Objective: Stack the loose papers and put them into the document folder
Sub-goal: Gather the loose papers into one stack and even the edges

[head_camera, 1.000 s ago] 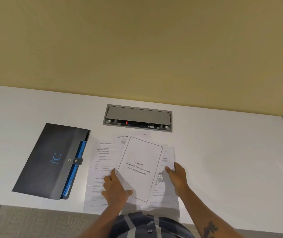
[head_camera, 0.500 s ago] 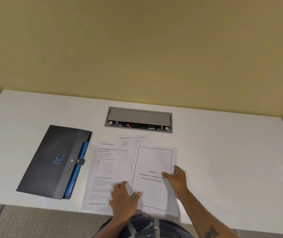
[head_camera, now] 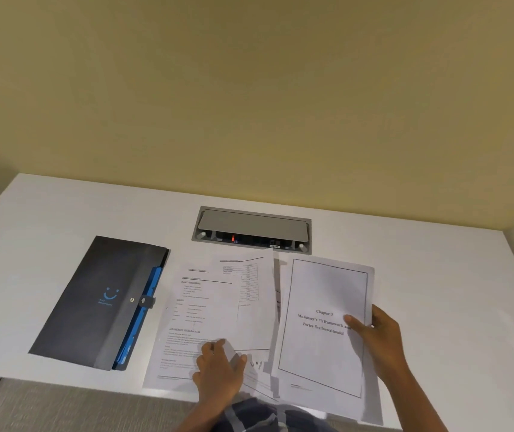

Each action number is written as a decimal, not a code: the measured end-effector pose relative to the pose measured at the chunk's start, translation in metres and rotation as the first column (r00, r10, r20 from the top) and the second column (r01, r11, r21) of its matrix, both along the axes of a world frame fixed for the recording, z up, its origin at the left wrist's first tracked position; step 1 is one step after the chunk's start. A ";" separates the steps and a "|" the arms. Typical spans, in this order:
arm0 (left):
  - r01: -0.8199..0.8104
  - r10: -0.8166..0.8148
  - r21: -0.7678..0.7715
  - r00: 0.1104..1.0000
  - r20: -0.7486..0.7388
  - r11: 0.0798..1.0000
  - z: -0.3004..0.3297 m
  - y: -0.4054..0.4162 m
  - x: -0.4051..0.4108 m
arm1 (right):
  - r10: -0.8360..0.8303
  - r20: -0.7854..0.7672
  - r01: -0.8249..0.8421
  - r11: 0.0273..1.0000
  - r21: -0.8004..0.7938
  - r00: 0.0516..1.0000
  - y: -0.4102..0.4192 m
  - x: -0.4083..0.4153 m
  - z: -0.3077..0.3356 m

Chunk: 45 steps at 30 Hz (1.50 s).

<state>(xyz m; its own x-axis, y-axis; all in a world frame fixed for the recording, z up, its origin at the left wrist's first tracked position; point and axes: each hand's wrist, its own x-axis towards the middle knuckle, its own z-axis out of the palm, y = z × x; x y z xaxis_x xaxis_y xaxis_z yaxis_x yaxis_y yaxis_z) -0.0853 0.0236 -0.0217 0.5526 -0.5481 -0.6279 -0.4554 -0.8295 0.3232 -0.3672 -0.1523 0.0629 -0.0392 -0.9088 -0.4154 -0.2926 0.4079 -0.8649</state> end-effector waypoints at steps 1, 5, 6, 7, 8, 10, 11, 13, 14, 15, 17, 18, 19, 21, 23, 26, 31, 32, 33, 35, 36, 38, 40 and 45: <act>-0.002 0.002 0.005 1.000 -0.011 1.000 0.001 -0.001 0.001 | -0.010 0.023 0.011 1.000 -0.007 1.000 -0.002 -0.005 0.007; -0.037 0.038 0.002 0.999 -0.025 0.999 0.012 -0.011 0.003 | -0.061 0.132 0.064 0.998 -0.023 0.989 -0.011 -0.023 0.027; -0.057 0.055 -0.037 0.997 -0.056 0.998 0.017 -0.016 0.004 | -0.070 0.165 0.075 0.997 -0.025 0.984 -0.013 -0.025 0.031; -0.098 0.083 -0.100 0.987 -0.141 0.990 0.024 -0.023 0.005 | -0.076 0.199 0.082 0.996 -0.023 0.977 -0.015 -0.025 0.034; -0.166 0.114 -0.168 0.952 -0.283 0.972 0.034 -0.031 0.006 | -0.077 0.233 0.084 0.996 -0.022 0.970 -0.016 -0.024 0.037; -0.327 0.142 -0.234 0.808 -0.572 0.916 0.060 -0.048 0.010 | -0.062 0.302 0.073 0.997 -0.027 0.951 -0.017 -0.015 0.040; -0.366 0.126 -0.244 0.745 -0.655 0.898 0.072 -0.057 0.012 | -0.048 0.330 0.061 0.998 -0.028 0.943 -0.017 -0.009 0.040; -0.407 0.091 -0.251 0.657 -0.748 0.878 0.092 -0.076 0.018 | -0.018 0.360 0.029 0.999 -0.027 0.933 -0.015 0.007 0.040; -0.405 0.068 -0.257 0.636 -0.769 0.877 0.101 -0.084 0.021 | -0.004 0.368 0.014 1.000 -0.025 0.930 -0.013 0.016 0.039; -0.393 0.043 -0.272 0.632 -0.774 0.879 0.109 -0.091 0.023 | 0.006 0.374 0.003 1.000 -0.024 0.927 -0.011 0.025 0.038; -0.342 -0.011 -0.321 0.670 -0.743 0.883 0.121 -0.099 0.029 | 0.017 0.379 -0.007 1.000 -0.028 0.925 -0.007 0.044 0.035; -0.306 -0.045 -0.371 0.716 -0.697 0.877 0.125 -0.102 0.031 | 0.020 0.382 -0.008 0.999 -0.032 0.924 -0.005 0.053 0.035; -0.279 -0.068 -0.424 0.765 -0.641 0.862 0.127 -0.105 0.033 | 0.021 0.386 -0.007 0.999 -0.039 0.922 -0.004 0.062 0.035; -0.288 -0.062 -0.502 0.820 -0.570 0.816 0.128 -0.108 0.034 | 0.020 0.395 0.002 0.999 -0.055 0.918 -0.001 0.078 0.036; -0.332 -0.015 -0.542 0.844 -0.536 0.772 0.130 -0.107 0.035 | 0.015 0.396 0.014 0.997 -0.070 0.918 0.003 0.091 0.037; -0.409 0.028 -0.573 0.830 -0.557 0.710 0.127 -0.099 0.036 | -0.004 0.382 0.045 0.994 -0.098 0.924 0.011 0.105 0.033; -0.397 0.094 -0.535 0.858 -0.506 0.746 0.106 -0.076 0.033 | 0.021 0.280 0.007 0.995 -0.097 0.960 0.030 0.114 0.012; -0.393 0.105 -0.521 0.862 -0.497 0.757 0.102 -0.071 0.032 | 0.034 0.266 -0.010 0.996 -0.092 0.964 0.034 0.115 0.007; -0.393 0.119 -0.508 0.864 -0.490 0.766 0.100 -0.067 0.032 | 0.048 0.245 -0.026 0.996 -0.091 0.968 0.037 0.116 0.002; -0.388 0.139 -0.485 0.871 -0.471 0.784 0.091 -0.060 0.033 | 0.079 0.203 -0.061 0.994 -0.093 0.976 0.041 0.120 -0.004; -0.382 0.147 -0.473 0.875 -0.460 0.794 0.087 -0.058 0.034 | 0.094 0.187 -0.078 0.992 -0.095 0.978 0.042 0.122 -0.006; -0.376 0.159 -0.455 0.881 -0.446 0.807 0.081 -0.058 0.038 | 0.102 0.164 -0.090 0.993 -0.078 0.981 0.043 0.128 -0.011; -0.374 0.163 -0.459 0.885 -0.436 0.806 0.080 -0.059 0.042 | 0.085 0.161 -0.079 0.996 -0.045 0.983 0.042 0.133 -0.009; -0.384 0.170 -0.468 0.884 -0.436 0.796 0.085 -0.057 0.066 | 0.157 0.144 -0.156 0.988 -0.019 0.977 0.037 0.145 0.003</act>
<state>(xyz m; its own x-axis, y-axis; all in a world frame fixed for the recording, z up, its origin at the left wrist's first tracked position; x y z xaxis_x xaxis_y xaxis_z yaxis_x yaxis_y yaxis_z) -0.0194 -0.0339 0.0631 0.5310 -0.7068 -0.4675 0.0027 -0.5502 0.8350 -0.2222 -0.1154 0.0659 0.1637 -0.9019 -0.3996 -0.2237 0.3606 -0.9055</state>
